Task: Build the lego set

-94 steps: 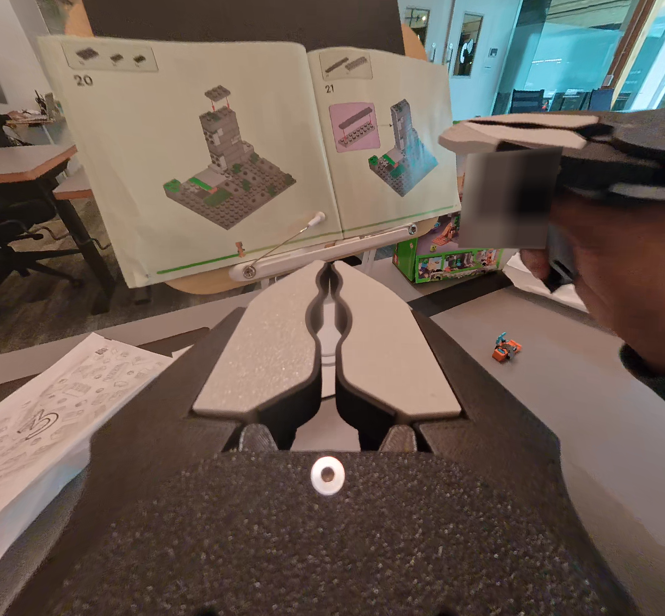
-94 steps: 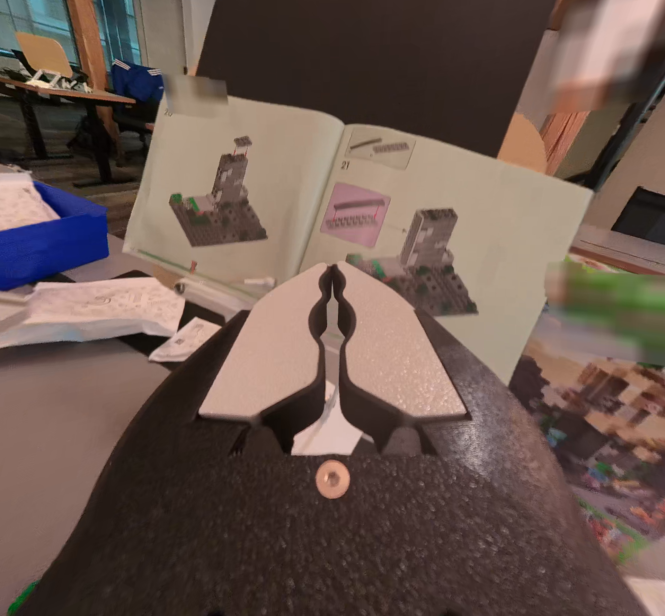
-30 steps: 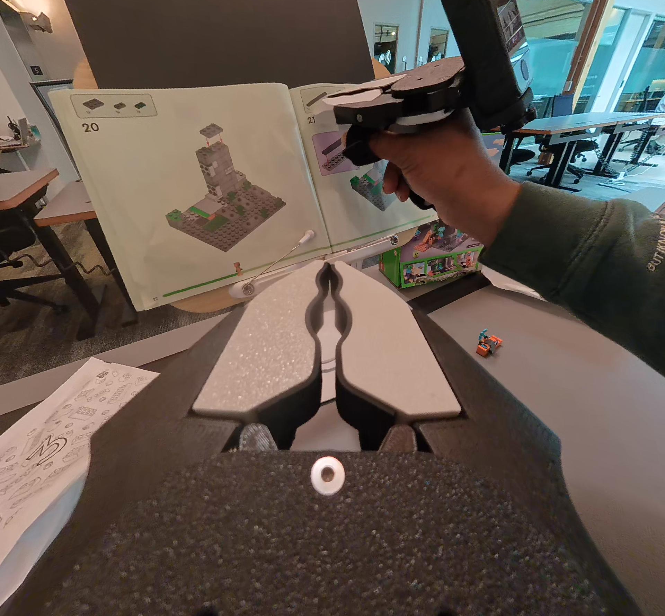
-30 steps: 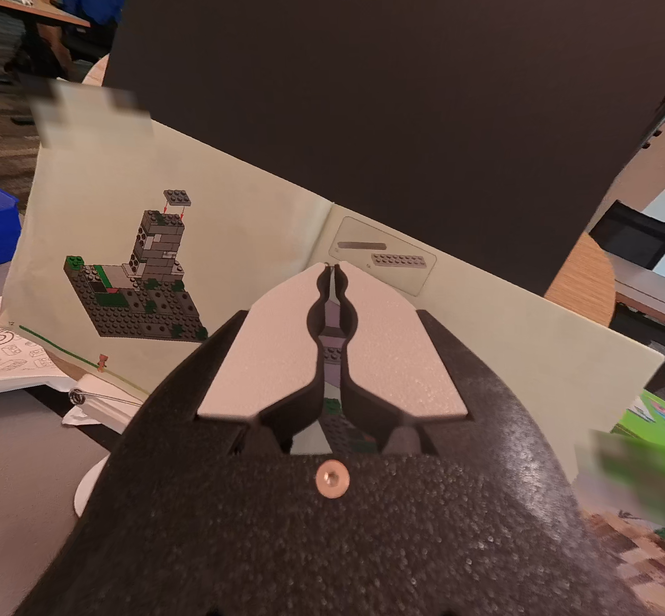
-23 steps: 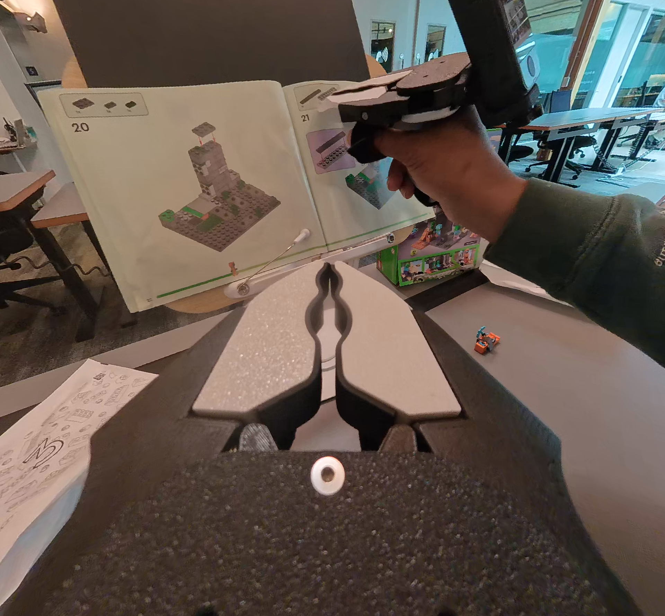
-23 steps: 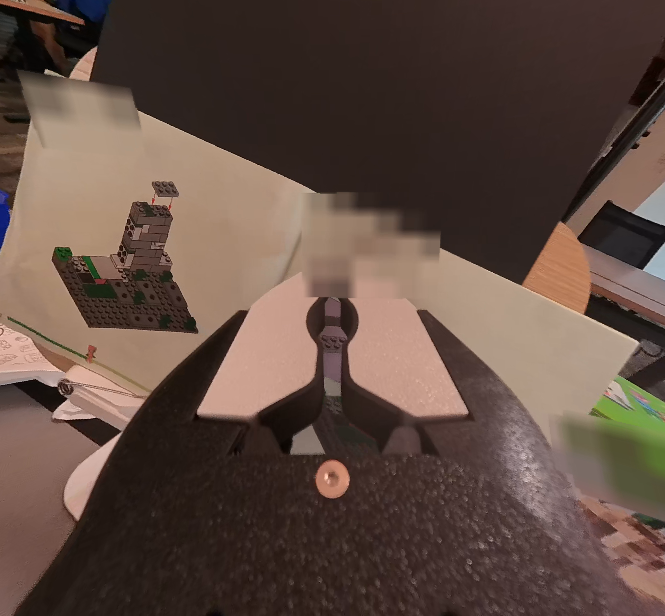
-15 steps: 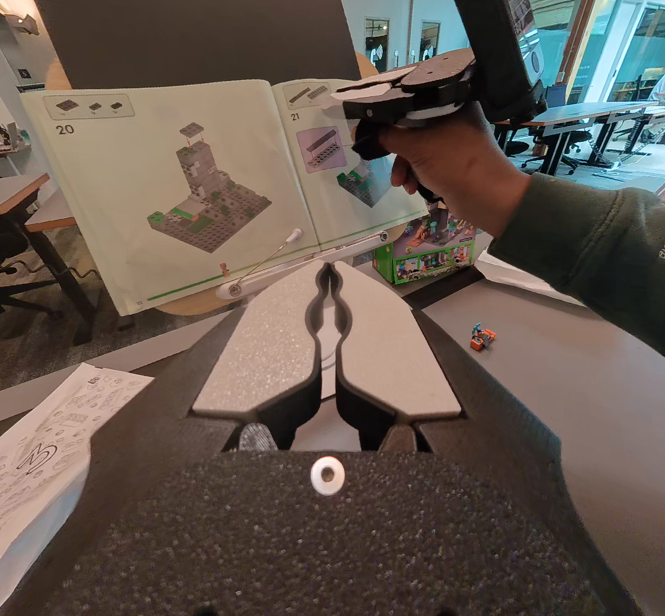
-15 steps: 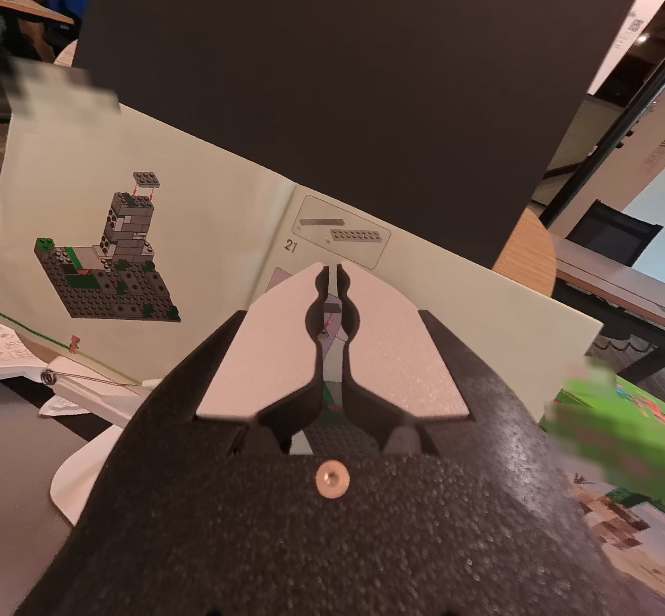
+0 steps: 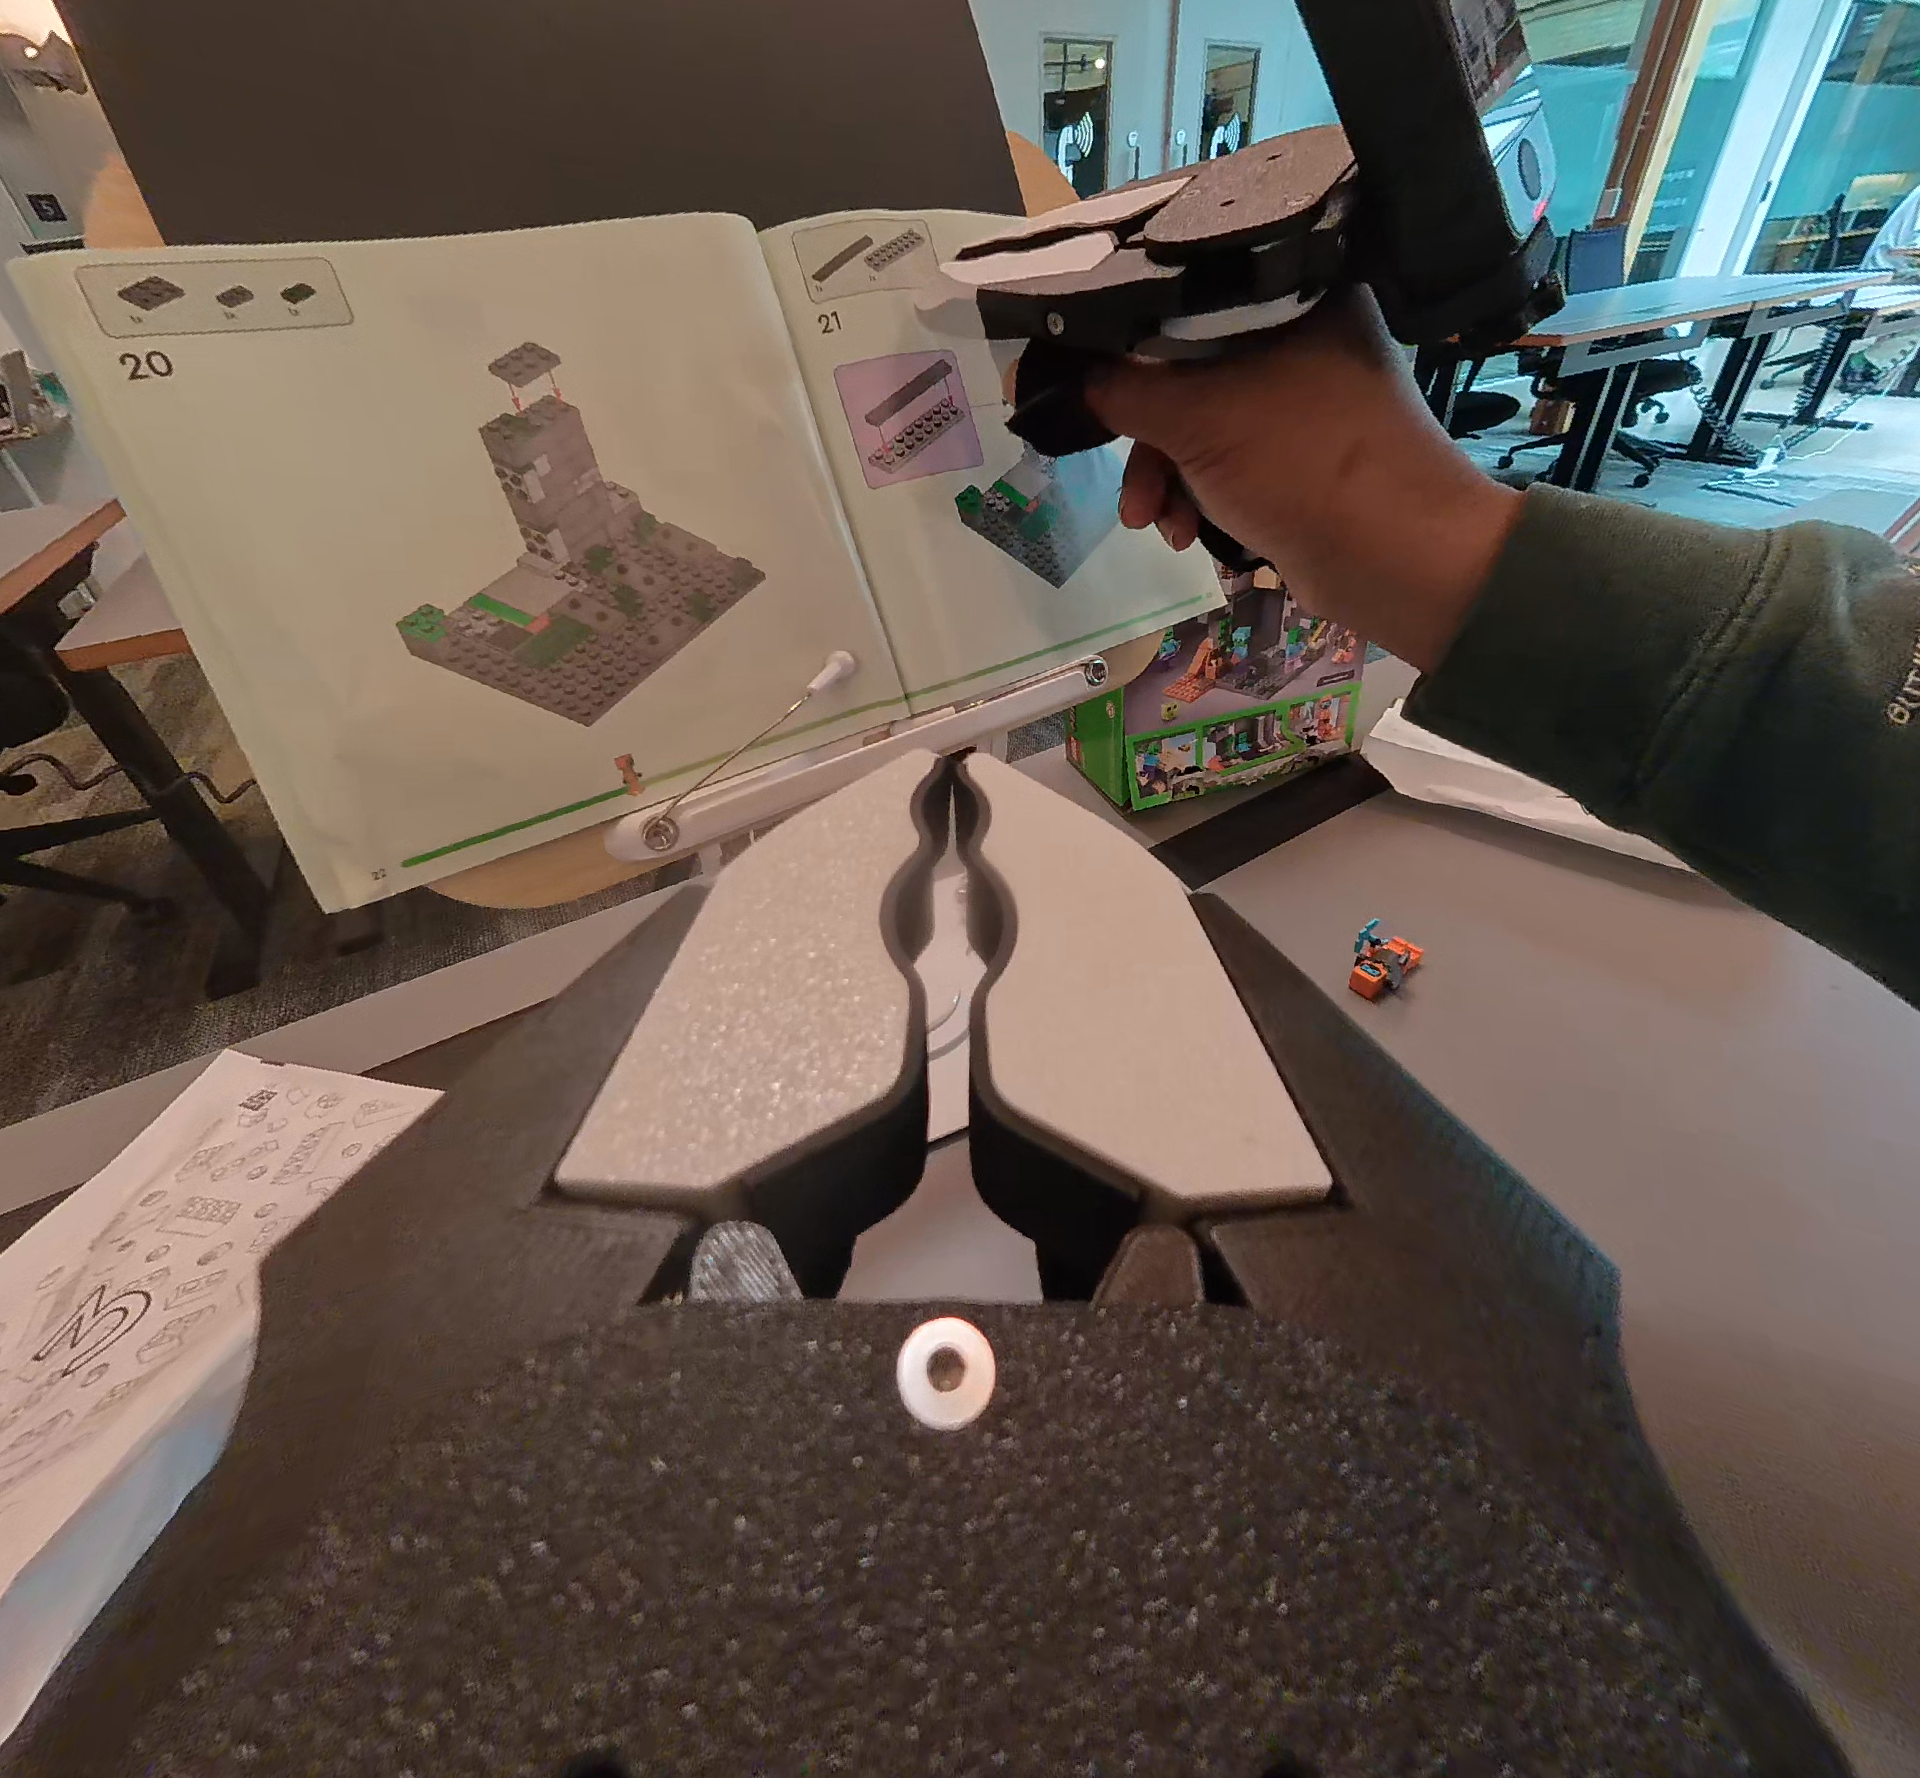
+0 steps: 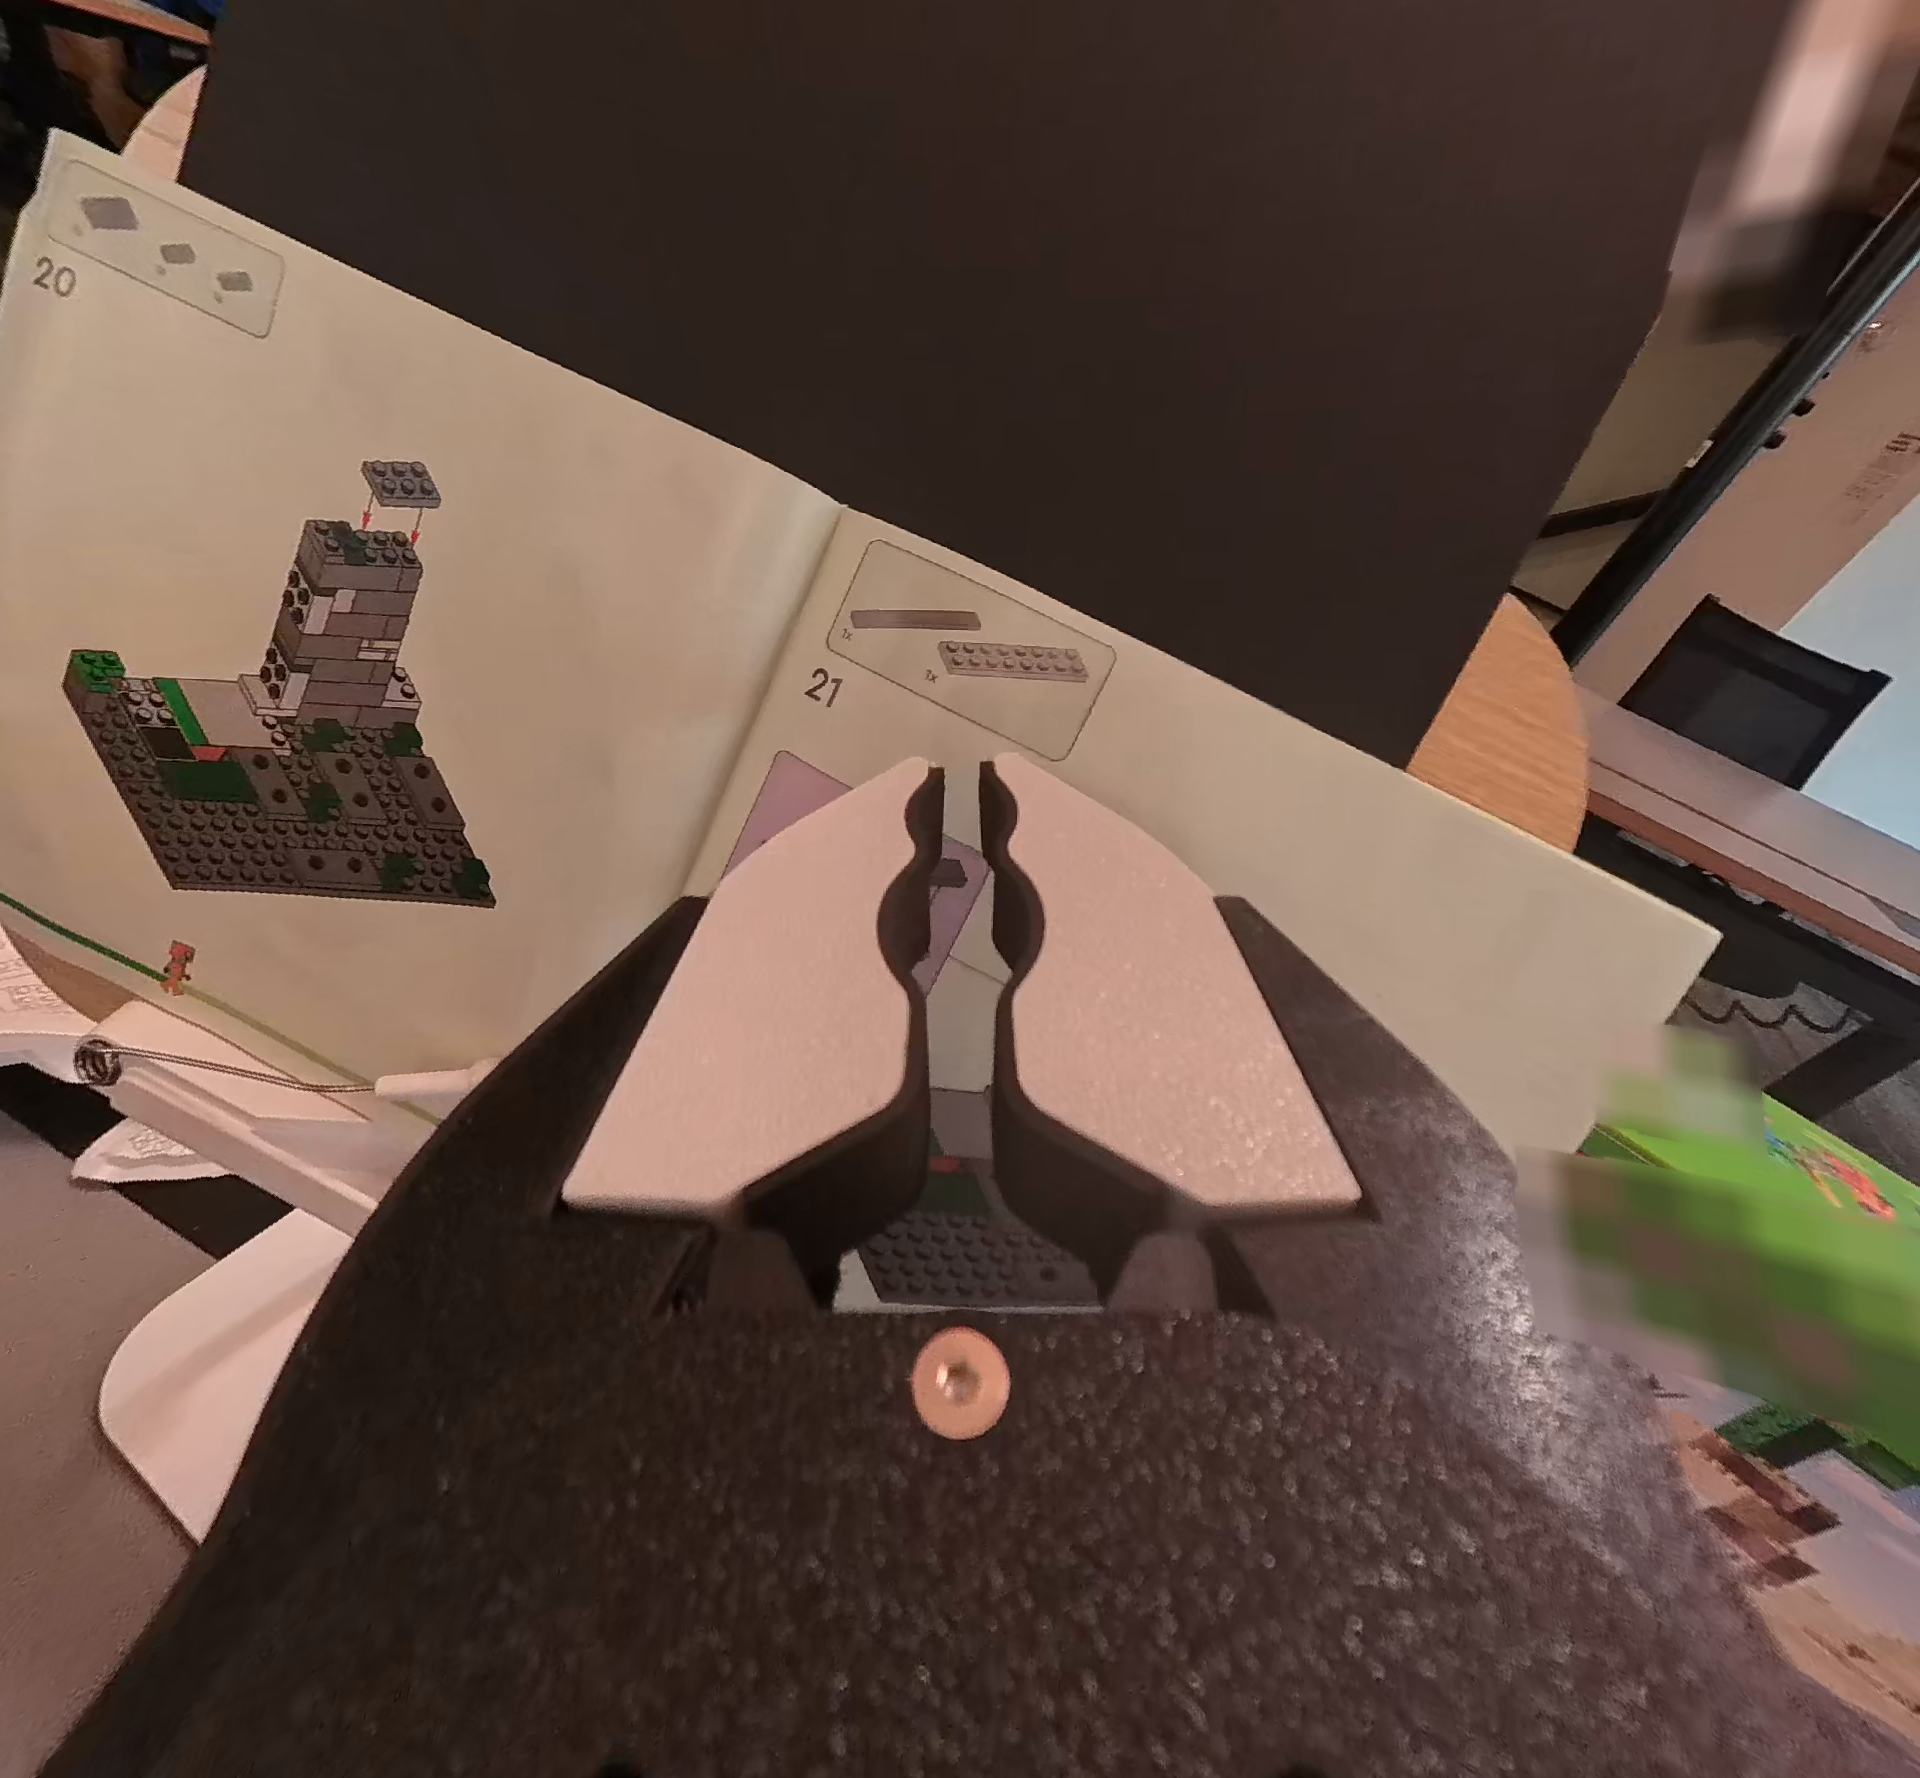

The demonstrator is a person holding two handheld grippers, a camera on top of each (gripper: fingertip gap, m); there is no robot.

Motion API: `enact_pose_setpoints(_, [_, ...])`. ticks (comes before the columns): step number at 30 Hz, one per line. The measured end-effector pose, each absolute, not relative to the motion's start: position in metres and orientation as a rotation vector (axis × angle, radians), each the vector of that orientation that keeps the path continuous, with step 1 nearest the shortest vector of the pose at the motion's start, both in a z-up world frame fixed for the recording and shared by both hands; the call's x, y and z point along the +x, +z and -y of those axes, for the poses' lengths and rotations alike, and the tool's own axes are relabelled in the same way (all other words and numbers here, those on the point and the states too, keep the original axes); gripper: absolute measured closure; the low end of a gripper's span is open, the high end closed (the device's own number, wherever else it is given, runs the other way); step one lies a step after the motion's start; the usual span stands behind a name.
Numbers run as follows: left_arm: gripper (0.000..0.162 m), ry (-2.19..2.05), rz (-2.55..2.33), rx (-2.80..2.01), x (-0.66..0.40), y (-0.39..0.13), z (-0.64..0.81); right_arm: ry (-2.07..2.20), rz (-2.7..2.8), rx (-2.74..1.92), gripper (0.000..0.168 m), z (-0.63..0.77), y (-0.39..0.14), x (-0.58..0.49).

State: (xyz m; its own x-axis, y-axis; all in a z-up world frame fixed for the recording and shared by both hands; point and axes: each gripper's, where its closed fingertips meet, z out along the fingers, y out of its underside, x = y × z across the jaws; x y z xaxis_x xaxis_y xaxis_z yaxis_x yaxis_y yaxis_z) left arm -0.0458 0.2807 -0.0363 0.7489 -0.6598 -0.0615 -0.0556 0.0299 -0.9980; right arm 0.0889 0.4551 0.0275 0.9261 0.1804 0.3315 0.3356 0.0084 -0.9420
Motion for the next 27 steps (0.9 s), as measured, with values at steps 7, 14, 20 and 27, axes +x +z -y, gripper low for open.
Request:
enact_pose_setpoints(7, [0.162, -0.526, -0.616, -1.492, -0.043, -0.039, -0.281, -0.11, 0.425, -1.546, 0.162, -0.44, 0.03, 0.084])
enact_pose_setpoints(14, [0.162, -0.527, -0.641, -1.501, -0.035, -0.045, -0.279, -0.127, 0.43, -1.538, 0.161, -0.434, 0.042, 0.087])
enact_pose_setpoints(20, [0.162, -0.538, -0.634, -1.505, -0.036, -0.043, -0.278, -0.109, 0.435, -1.548, 0.161, -0.427, 0.036, 0.086])
enact_pose_setpoints(27, [0.162, -0.548, -0.624, -1.517, -0.038, -0.039, -0.274, -0.049, 0.439, -1.609, 0.168, -0.377, 0.003, 0.081])
